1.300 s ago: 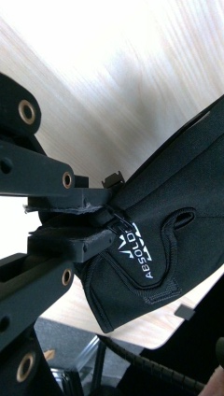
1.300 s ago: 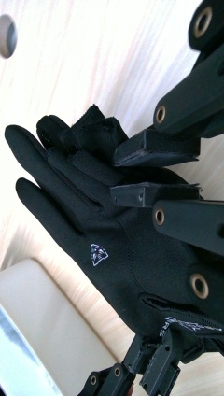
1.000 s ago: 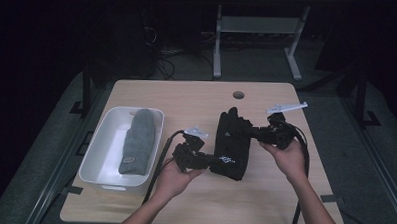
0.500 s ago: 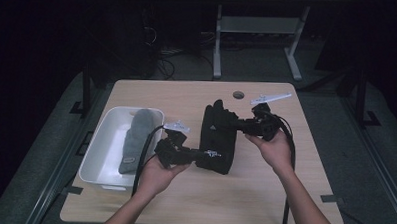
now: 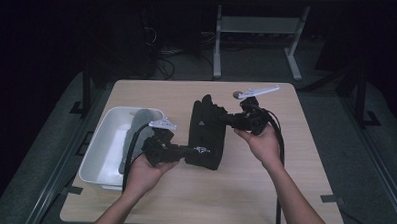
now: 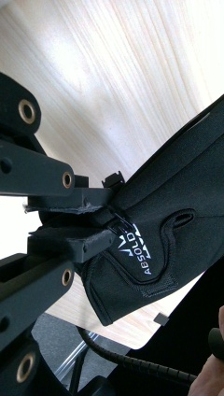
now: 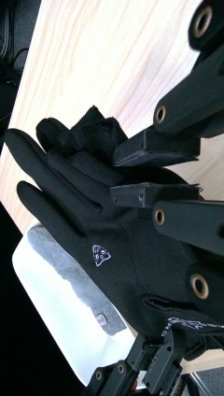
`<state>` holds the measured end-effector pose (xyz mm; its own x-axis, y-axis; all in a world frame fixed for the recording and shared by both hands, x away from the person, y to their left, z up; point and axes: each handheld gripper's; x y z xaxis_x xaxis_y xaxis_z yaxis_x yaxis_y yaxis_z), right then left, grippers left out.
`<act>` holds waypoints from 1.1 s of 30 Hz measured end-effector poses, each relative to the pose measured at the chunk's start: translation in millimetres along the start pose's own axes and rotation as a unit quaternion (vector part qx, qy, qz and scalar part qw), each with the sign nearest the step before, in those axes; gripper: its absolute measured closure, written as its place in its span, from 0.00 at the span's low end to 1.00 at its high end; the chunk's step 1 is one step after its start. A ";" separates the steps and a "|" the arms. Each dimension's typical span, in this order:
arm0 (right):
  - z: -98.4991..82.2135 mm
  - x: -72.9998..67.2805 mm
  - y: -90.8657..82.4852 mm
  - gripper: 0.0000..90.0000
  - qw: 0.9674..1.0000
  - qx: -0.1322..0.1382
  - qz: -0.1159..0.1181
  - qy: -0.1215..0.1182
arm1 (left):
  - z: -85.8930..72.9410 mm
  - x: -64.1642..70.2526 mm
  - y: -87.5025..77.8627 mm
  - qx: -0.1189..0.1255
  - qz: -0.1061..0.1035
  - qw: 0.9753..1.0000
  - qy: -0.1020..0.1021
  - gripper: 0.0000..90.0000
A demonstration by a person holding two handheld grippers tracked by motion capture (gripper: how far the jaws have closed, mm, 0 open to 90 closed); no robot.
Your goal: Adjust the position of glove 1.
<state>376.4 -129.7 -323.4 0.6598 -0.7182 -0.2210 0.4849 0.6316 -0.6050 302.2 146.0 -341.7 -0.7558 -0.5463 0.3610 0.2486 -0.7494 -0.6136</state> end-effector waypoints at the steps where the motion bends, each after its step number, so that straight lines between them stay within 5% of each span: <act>1: 0.0 0.0 0.0 0.89 1.000 0.000 0.000 0.000 | 0.0 0.0 0.0 0.000 0.000 1.000 0.000 0.90; 33: 42.0 -37.4 37.4 0.89 0.999 0.004 0.041 -0.017 | -18.7 -24.3 -52.3 0.031 0.026 0.999 -0.022 0.90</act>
<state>394.0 -66.9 -305.7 0.7161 -0.6540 -0.2439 0.4335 0.6905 -0.5790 296.2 205.5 -331.4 -0.7133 -0.6002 0.3618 0.3249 -0.7406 -0.5882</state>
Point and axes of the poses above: each handheld gripper's, and its own axes: y roughly forward along the jaws, z roughly out of its top, x roughly to its right, and after that the axes turned 5 degrees about -z, right-handed
